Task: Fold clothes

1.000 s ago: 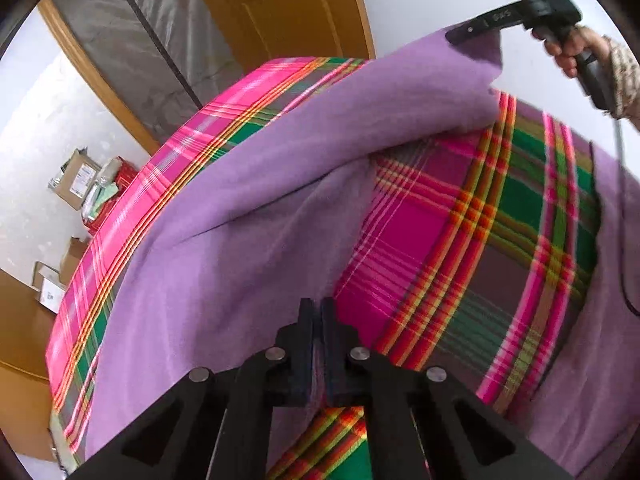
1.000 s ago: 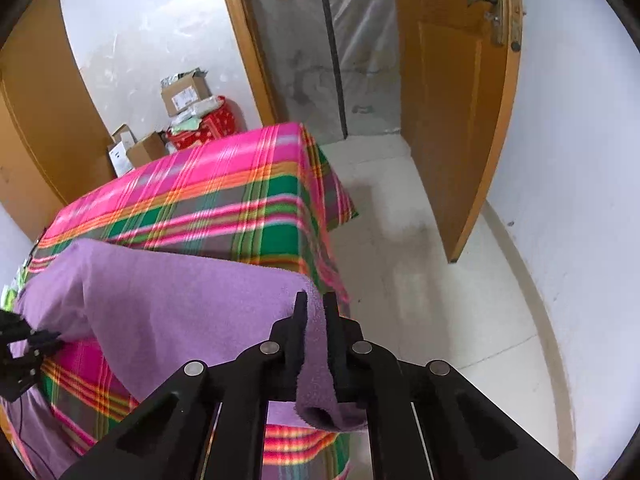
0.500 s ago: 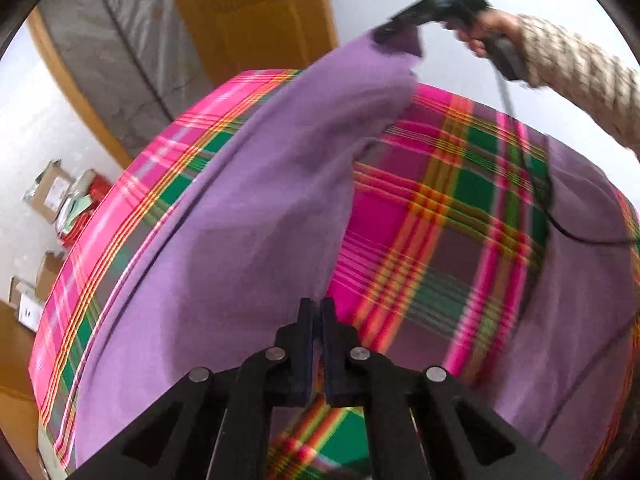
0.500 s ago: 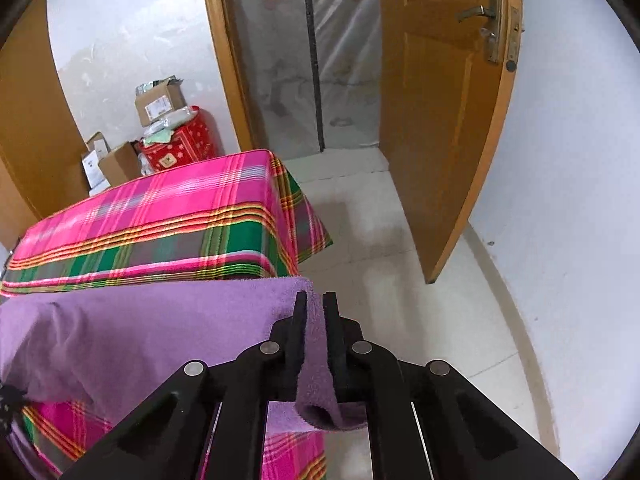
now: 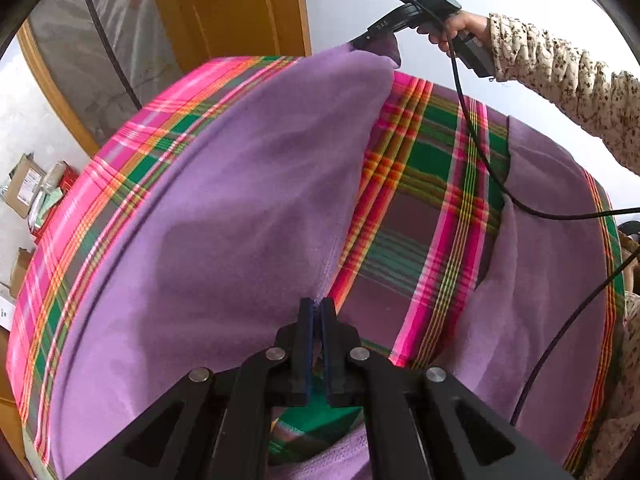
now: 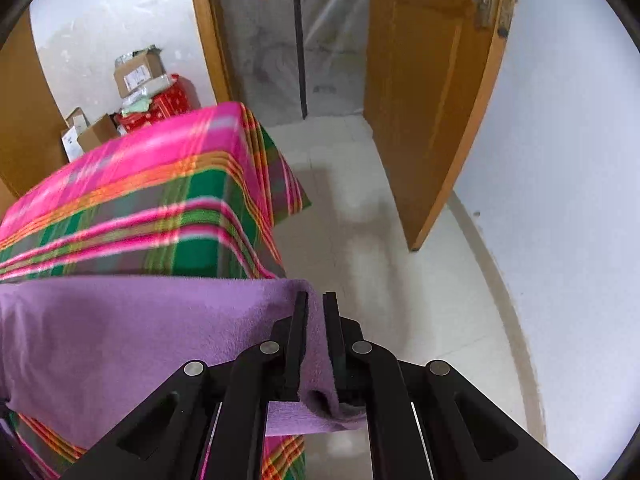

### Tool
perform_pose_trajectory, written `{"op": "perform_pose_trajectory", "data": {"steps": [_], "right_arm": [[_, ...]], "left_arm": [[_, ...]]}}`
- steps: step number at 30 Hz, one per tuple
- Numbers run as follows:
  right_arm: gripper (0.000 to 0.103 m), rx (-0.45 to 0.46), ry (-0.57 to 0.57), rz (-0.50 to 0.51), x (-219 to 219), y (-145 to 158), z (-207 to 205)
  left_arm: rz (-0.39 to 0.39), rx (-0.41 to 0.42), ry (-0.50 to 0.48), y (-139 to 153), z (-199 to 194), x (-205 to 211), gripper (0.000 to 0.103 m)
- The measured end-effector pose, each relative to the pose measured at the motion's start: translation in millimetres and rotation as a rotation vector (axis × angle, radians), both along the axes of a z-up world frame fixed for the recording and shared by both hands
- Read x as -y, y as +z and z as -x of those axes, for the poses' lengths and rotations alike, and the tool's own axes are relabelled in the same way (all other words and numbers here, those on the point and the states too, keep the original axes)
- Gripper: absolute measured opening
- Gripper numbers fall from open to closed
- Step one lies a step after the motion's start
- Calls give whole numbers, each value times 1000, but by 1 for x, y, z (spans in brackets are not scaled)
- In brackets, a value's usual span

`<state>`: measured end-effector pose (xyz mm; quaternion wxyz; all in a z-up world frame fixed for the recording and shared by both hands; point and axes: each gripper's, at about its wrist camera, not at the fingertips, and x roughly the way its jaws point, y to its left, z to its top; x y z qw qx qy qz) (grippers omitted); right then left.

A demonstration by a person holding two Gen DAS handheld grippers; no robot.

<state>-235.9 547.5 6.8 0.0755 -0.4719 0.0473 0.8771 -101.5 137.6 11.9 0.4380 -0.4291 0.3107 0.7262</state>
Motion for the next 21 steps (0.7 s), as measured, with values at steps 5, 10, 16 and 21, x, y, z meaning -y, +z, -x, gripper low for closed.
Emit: {"op": "perform_pose_trajectory", "data": {"steps": [5, 10, 16, 21], "right_arm": [[7, 10, -34, -12, -3, -9, 2], [10, 9, -110, 11, -10, -11, 2], [11, -41, -197, 12, -23, -1, -9], [14, -113, -227, 182, -40, 5, -30]], "left_arm": [[-6, 11, -8, 0, -1, 3, 4], [-27, 7, -4, 4, -2, 6, 4], [-54, 9, 6, 9, -1, 10, 4], [-57, 5, 12, 10, 1, 9, 4]]}}
